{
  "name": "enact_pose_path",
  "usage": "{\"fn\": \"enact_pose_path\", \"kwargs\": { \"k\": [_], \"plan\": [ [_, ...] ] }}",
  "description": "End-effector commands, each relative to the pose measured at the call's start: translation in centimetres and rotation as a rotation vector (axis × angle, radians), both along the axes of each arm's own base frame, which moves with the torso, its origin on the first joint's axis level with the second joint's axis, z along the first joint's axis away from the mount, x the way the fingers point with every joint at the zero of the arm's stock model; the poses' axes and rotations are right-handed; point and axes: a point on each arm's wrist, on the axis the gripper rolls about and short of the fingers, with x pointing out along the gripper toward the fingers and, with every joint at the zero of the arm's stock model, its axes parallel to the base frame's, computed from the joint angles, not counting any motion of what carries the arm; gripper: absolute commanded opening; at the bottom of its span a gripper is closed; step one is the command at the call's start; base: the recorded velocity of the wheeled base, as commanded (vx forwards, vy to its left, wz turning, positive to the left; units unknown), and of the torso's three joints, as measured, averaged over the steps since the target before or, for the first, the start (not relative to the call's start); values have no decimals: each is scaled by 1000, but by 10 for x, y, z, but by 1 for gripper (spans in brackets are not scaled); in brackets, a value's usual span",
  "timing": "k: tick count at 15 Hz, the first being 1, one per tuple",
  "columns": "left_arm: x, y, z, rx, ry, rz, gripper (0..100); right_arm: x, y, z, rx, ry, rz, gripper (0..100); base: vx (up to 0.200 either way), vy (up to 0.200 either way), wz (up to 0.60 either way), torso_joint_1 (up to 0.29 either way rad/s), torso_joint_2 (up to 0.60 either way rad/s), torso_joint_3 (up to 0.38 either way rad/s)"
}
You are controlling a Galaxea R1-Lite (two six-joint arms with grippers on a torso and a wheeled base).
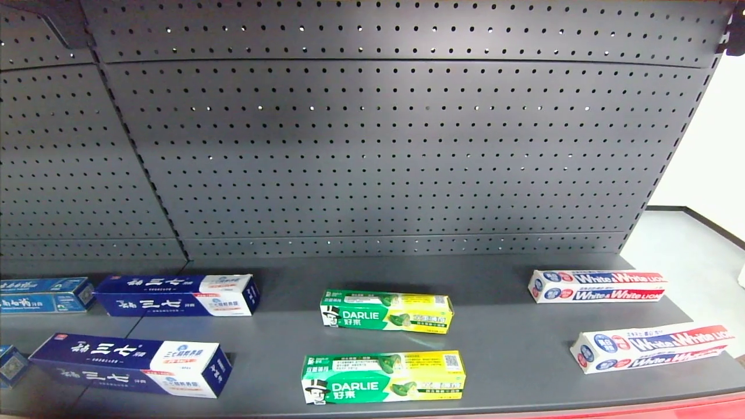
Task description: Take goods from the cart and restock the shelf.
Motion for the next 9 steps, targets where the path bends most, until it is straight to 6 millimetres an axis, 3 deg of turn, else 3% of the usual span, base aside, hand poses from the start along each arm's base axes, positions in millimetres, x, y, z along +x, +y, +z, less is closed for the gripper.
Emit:
{"fn": "enact_pose_path", "kwargs": {
  "k": [1,9],
  "plan": [
    [0,0,0,0,-1,-2,100,0,0,0,1,5,0,100,0,0,0,0,0,0],
    [0,0,0,4,-2,-4,100,0,0,0,-5,6,6,100,0,0,0,0,0,0]
  ]
}}
